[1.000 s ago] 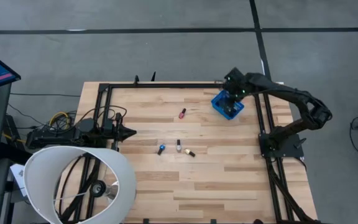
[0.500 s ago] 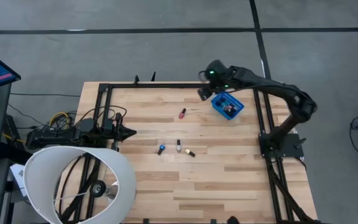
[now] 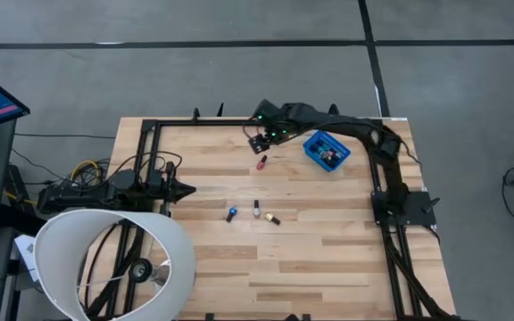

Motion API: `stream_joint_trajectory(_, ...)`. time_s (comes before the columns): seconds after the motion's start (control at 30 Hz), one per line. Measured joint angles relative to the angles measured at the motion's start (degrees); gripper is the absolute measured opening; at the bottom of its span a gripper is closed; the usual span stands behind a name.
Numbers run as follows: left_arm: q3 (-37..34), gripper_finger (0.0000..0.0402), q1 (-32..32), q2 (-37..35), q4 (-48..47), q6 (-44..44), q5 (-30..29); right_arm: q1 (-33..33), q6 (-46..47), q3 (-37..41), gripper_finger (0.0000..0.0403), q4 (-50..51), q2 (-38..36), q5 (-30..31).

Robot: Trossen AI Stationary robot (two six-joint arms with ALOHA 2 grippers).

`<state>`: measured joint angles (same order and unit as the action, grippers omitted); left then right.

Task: Pick & Place Nail Polish
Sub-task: Put the red nail polish bottle into the blue bin

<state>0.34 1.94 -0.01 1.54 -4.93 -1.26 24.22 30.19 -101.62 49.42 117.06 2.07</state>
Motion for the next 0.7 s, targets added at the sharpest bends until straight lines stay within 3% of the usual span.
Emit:
stream_joint_trajectory(0.33,0.00,0.0011,0.00,0.00,-0.03,0.00,0.00,-3.15,6.71,-6.03,0.0215,3.14,9.80,-0.25)
stream_joint_trajectory(0.7,0.00,0.0011,0.00,0.00,0.00,0.00,-0.01,-3.23,13.67,-5.99,0.0215,3.23,11.69,-0.50)
